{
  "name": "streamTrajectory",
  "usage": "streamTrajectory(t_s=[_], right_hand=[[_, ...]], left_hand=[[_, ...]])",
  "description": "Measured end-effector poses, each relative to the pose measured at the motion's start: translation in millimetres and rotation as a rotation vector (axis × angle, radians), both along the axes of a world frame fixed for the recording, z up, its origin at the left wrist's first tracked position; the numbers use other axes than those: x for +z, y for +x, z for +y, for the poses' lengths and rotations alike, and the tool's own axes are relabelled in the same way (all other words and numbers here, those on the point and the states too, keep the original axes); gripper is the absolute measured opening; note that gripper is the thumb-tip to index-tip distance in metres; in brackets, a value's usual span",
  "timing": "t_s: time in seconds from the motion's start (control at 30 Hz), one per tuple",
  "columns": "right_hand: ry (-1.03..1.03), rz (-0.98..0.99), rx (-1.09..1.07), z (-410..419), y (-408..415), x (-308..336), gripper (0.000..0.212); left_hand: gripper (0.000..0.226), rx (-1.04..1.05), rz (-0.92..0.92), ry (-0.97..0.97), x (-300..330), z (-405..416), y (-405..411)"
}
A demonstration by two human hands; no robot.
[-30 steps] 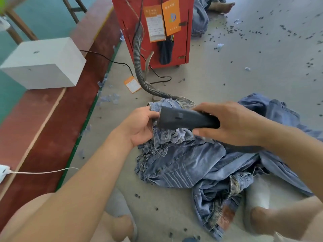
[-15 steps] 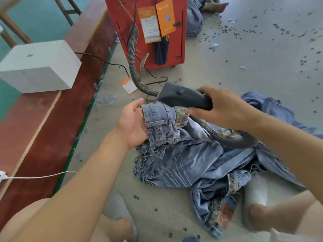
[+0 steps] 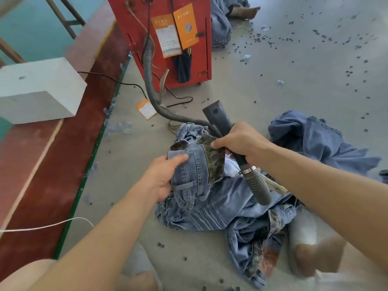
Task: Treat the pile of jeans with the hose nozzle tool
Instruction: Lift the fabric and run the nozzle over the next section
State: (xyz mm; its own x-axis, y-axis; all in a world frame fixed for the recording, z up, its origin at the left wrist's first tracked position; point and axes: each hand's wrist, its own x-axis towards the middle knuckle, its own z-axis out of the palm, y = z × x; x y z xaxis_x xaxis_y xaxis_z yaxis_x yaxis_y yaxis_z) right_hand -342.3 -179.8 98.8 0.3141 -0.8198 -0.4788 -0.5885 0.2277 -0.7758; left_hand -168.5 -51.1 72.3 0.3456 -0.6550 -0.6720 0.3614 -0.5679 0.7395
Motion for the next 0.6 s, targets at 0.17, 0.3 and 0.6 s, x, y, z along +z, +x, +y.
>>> streamTrajectory(t_s=[0.17, 0.3, 0.6], right_hand=[[-0.132, 0.035, 0.17, 26, 16, 4, 0.029], [-0.107, -0.05, 0.284, 44, 26, 4, 0.028], [0.221, -0.191, 0.504, 30, 2, 19, 0.034]], left_hand=[[0.057, -0.061, -0.334, -0.038, -20, 18, -29], [0.09, -0.035, 0.185, -0.169, -22, 19, -40], [0.101, -0.006, 0.14, -0.045, -23, 19, -34]])
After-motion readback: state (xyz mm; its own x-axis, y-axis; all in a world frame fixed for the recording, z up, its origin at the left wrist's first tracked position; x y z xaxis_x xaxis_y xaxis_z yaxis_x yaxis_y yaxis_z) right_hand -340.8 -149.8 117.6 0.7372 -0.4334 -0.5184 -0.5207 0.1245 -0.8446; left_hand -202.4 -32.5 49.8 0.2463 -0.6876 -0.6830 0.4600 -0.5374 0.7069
